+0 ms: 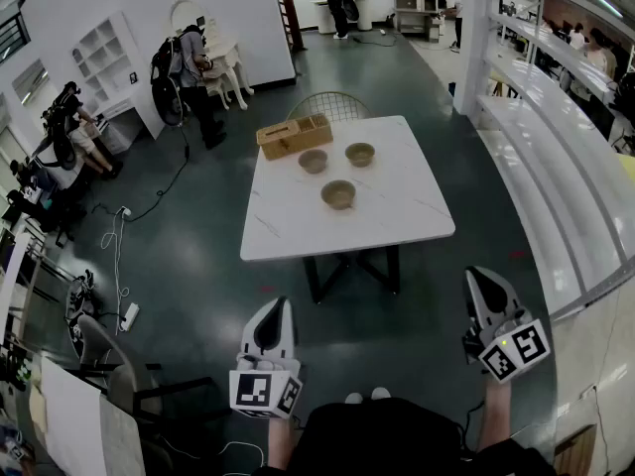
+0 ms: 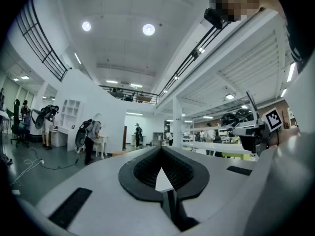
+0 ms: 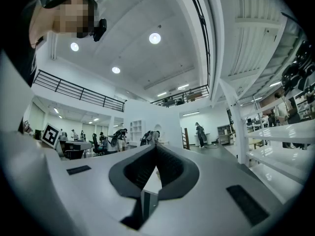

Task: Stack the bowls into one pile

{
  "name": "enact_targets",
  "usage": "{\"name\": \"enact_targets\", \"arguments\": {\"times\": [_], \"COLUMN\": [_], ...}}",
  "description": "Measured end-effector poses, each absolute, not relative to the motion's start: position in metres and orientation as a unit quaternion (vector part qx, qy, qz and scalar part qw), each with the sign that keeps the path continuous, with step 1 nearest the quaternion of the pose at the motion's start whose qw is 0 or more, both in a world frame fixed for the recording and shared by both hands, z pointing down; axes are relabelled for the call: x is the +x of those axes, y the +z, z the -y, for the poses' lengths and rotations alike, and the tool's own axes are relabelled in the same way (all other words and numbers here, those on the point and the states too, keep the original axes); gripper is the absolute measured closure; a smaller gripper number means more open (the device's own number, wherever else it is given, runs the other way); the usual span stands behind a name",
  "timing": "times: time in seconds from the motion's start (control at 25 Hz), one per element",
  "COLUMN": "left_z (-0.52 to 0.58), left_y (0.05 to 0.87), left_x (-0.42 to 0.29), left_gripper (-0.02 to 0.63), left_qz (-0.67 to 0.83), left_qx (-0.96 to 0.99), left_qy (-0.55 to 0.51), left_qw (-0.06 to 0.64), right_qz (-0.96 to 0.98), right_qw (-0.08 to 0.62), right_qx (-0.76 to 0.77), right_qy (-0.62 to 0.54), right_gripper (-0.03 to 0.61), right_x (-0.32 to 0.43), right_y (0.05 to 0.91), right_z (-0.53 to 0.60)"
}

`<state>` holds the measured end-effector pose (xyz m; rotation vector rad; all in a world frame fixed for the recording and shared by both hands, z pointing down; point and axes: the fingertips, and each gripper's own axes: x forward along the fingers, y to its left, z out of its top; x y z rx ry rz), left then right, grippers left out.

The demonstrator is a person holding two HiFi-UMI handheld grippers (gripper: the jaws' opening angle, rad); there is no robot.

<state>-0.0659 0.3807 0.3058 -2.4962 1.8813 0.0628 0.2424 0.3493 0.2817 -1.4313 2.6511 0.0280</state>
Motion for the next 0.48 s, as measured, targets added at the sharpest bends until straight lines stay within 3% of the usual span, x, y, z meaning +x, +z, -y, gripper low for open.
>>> {"name": "enact_targets", "arguments": {"times": [0.48], "left_z": [-0.375], "left_y": [0.307], "left_x": [-0.049], "left_gripper": [0.6], "left_qz": [-0.607], "left_qx": [-0.795], "left_qy": [0.021], "left_qw": [0.0], "right_qz": [-0.881], "right_qw": [0.058], "right_qx": [-0.469], "right_qy": [-0.005], "right_gripper": [0.565], "right_x": [0.255], "right_y": [0.291], "right_z": [-0.335]}}
